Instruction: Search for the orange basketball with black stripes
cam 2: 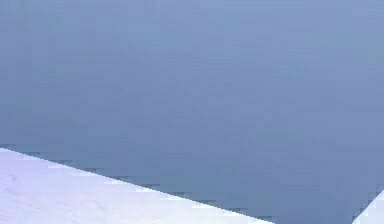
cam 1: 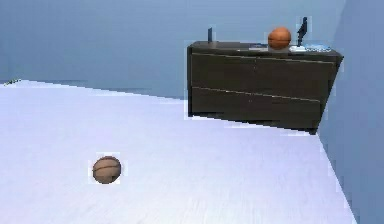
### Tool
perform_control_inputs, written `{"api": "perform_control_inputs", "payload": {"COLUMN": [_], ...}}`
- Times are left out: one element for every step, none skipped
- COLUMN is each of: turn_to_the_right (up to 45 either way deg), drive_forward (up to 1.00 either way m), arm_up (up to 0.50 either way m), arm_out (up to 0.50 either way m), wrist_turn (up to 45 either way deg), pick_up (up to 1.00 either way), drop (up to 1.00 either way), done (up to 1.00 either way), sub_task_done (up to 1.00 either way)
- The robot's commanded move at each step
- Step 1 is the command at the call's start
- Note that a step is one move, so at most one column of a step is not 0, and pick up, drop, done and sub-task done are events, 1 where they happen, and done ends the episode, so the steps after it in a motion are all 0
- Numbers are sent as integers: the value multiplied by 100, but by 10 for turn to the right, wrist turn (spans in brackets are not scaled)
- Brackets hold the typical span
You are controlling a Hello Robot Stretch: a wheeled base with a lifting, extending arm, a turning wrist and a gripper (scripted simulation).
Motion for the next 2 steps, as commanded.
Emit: {"api": "perform_control_inputs", "payload": {"turn_to_the_right": [0,-450], "drive_forward": [70,0], "arm_up": [0,0], "arm_out": [0,0], "wrist_turn": [0,0], "pick_up": [0,0], "drop": [0,0], "done": [0,0], "sub_task_done": [0,0]}}
